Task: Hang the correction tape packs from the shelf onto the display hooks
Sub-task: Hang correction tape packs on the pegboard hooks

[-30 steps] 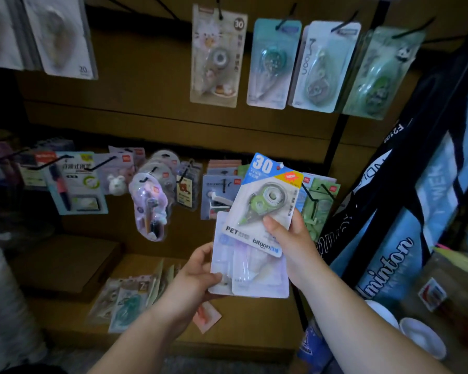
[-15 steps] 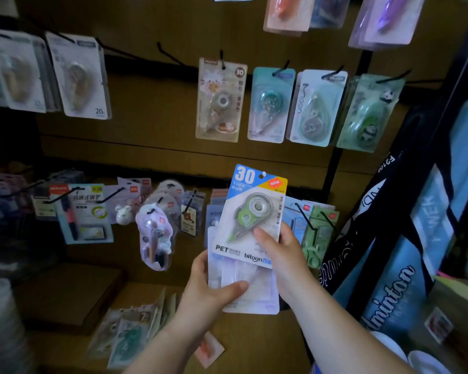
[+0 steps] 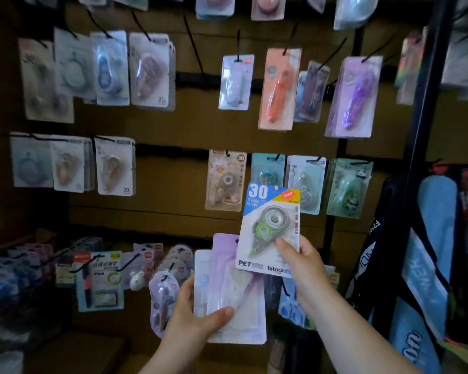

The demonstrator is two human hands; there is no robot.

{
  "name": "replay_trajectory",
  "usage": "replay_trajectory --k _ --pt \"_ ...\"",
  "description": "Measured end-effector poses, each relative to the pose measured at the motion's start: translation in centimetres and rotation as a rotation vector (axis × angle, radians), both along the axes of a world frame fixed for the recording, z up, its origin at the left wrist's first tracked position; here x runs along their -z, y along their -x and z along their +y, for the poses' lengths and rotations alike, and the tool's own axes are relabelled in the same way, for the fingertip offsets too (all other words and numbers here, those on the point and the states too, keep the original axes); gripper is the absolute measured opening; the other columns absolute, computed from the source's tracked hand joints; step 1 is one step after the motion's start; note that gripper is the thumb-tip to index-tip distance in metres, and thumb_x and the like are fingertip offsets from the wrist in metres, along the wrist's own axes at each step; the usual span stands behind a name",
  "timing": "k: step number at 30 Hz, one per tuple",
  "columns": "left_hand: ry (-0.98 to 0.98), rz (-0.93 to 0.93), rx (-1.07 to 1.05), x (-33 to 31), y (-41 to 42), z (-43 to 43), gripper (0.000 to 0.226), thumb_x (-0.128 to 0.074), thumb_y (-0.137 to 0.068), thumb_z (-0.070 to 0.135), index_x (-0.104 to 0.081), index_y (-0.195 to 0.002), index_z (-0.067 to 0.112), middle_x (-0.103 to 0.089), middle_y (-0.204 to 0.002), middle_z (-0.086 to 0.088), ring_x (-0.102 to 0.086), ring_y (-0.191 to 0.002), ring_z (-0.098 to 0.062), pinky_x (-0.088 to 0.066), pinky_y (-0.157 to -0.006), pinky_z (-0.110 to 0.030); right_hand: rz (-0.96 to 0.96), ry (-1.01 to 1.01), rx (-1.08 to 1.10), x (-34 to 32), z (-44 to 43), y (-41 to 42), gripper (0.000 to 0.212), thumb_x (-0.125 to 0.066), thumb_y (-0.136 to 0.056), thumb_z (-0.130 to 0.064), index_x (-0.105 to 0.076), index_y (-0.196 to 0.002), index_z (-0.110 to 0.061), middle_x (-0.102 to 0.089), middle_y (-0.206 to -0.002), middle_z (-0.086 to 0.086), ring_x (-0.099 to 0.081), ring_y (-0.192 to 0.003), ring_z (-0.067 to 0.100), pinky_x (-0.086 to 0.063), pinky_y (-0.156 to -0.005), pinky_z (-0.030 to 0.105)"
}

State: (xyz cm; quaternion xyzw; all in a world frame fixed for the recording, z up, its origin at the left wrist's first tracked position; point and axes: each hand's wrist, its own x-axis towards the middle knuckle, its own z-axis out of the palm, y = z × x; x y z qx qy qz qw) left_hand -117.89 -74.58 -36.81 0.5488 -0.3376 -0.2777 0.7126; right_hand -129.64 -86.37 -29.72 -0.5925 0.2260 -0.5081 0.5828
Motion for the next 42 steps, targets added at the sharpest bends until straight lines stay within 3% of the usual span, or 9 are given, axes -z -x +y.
replay_trajectory --k 3,7,12,15,19,27,29,34,42 --pt "0.019 -0.01 -0.049 -1.3 -1.1 1.0 0.092 -0.08 -0.064 0.005 -0.027 -0.139 0.017 -0.051 -0.124 -0.01 -0.054 -0.106 -0.027 -0.046 -0.084 -0.036 -0.044 -0.012 0.019 -1.9 0.1 0.3 0.02 -0.051 -0.09 -0.01 -0.059 -0.075 -0.02 -0.064 -0.077 0.002 -0.059 -0.07 0.016 -0.048 -0.067 0.031" --pt "0.081 0.02 -0.086 -2.5 -3.1 2.4 0.087 -0.08 -0.062 0.0 -0.034 -0.134 0.014 -0.056 -0.103 -0.006 -0.055 -0.082 -0.016 -0.044 -0.065 -0.028 -0.056 -0.004 0.048 -3.7 -0.2 0.2 0.014 -0.051 -0.091 -0.013 -0.063 -0.083 -0.014 -0.064 -0.08 0.001 -0.06 -0.074 0.019 -0.049 -0.077 0.037" --pt "0.137 0.03 -0.13 -3.2 -6.2 3.2 0.084 -0.078 -0.064 -0.001 -0.034 -0.134 0.014 -0.054 -0.106 -0.007 -0.054 -0.091 -0.023 -0.045 -0.079 -0.037 -0.02 0.049 0.035 -5.3 -0.1 -2.5 0.014 -0.051 -0.091 -0.014 -0.061 -0.082 -0.018 -0.064 -0.083 0.001 -0.061 -0.077 0.019 -0.05 -0.076 0.035" --pt "0.171 0.06 -0.157 -4.0 -7.7 3.7 0.075 -0.073 -0.069 -0.004 -0.036 -0.131 0.014 -0.056 -0.097 -0.002 -0.054 -0.081 -0.016 -0.045 -0.067 -0.03 -0.007 0.095 0.0 -6.2 0.4 -5.3 0.02 -0.051 -0.091 -0.012 -0.06 -0.075 -0.018 -0.065 -0.079 0.002 -0.06 -0.073 0.018 -0.049 -0.073 0.034" --pt "0.214 0.049 -0.154 -4.1 -10.1 4.5 0.11 -0.087 -0.03 0.016 -0.039 -0.129 0.016 -0.059 -0.1 -0.001 -0.057 -0.08 -0.014 -0.042 -0.059 -0.025 0.027 0.103 -0.096 -6.9 1.4 -9.4 0.02 -0.05 -0.092 -0.015 -0.06 -0.076 -0.022 -0.065 -0.081 0.0 -0.061 -0.075 0.016 -0.05 -0.072 0.03" --pt "0.217 0.107 -0.151 -3.3 -14.5 5.8 0.107 -0.08 -0.03 0.012 -0.041 -0.13 0.014 -0.061 -0.102 -0.007 -0.058 -0.082 -0.019 -0.044 -0.064 -0.032 0.079 0.06 -0.158 -6.4 1.5 -14.8 0.018 -0.049 -0.093 -0.018 -0.059 -0.08 -0.024 -0.065 -0.084 -0.002 -0.061 -0.075 0.012 -0.049 -0.059 0.023" --pt "0.228 0.094 -0.169 -2.9 -15.3 6.0 0.125 -0.09 -0.008 0.025 -0.043 -0.124 0.019 -0.061 -0.1 0.0 -0.06 -0.086 -0.019 -0.045 -0.065 -0.031 0.091 0.047 -0.148 -6.2 1.4 -15.7 0.018 -0.049 -0.093 -0.018 -0.058 -0.079 -0.024 -0.064 -0.081 -0.003 -0.061 -0.073 0.012 -0.048 -0.058 0.022" --pt "0.284 0.168 -0.19 -2.4 -16.4 5.6 0.091 -0.085 -0.051 0.014 -0.039 -0.129 0.018 -0.06 -0.102 -0.002 -0.06 -0.087 -0.021 -0.046 -0.071 -0.037 0.105 0.052 -0.12 -5.4 0.7 -17.4 0.019 -0.049 -0.093 -0.018 -0.057 -0.078 -0.025 -0.063 -0.08 -0.004 -0.06 -0.072 0.011 -0.05 -0.064 0.024" --pt "0.23 0.11 -0.161 -2.2 -17.4 4.3 0.133 -0.086 0.006 0.042 -0.038 -0.118 0.028 -0.059 -0.103 0.001 -0.059 -0.094 -0.022 -0.049 -0.074 -0.036 0.171 0.045 -0.021 -5.4 -1.9 -20.5 0.011 -0.047 -0.094 -0.019 -0.058 -0.098 -0.017 -0.06 -0.078 -0.003 -0.055 -0.071 0.011 -0.045 -0.063 0.022"
